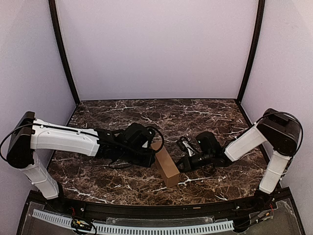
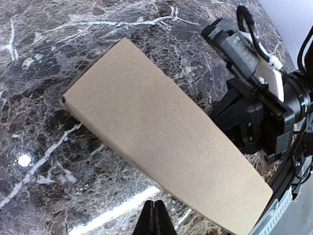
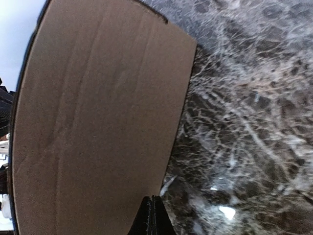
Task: Fold the paper box
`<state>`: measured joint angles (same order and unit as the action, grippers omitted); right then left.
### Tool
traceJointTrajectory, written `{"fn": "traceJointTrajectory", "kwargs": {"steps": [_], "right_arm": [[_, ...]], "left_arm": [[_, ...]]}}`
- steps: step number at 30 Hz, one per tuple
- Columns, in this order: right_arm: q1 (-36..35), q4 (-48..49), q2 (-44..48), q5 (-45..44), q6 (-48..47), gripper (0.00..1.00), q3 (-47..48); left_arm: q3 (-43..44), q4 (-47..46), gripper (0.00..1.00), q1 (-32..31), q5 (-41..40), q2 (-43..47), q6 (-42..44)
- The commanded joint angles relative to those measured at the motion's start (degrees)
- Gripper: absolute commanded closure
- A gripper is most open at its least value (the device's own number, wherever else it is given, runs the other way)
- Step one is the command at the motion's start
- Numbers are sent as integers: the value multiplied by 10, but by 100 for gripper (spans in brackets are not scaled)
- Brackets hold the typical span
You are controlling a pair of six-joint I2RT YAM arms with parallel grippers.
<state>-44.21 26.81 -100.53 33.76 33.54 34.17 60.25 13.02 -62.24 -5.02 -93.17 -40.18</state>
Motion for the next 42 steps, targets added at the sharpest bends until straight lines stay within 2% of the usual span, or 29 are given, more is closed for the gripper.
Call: {"fn": "traceJointTrajectory", "kwargs": {"steps": [1,5,9,14,20,29,35,37,38,39,40,42], "right_arm": [[-33,96,-42,26,58,100,12],[-58,148,-77,45,87,100,22],[-61,139,-69,16,82,100,11],[-42,77,-26,-39,57,100,-30],[-19,-42,65,-161,4,100,-88],[-16,-168,164,-269,-46,100,-93],[-16,-249,284,-325,-95,100,-63],[-14,-265,332,-358,-109,87,-55],[-12,-266,353,-380,-119,78,-51],[-10,-282,376,-393,-128,66,-46],[-9,-290,396,-408,-138,49,-41],[-3,-304,430,-438,-159,36,-28]], "left_arm": [[29,-34,99,2,34,-28,6],[66,-48,99,2,48,-50,23],[102,-49,99,1,49,-76,35],[116,-56,99,1,73,-91,35],[121,-59,99,2,78,-104,36],[138,-54,99,2,81,-126,40],[150,-6,98,2,30,-108,70],[155,12,83,3,9,-95,87],[161,26,67,3,-2,-86,103],[164,34,60,3,-13,-77,120],[174,52,46,3,-18,-73,128],[189,77,32,3,-42,-60,152]]}}
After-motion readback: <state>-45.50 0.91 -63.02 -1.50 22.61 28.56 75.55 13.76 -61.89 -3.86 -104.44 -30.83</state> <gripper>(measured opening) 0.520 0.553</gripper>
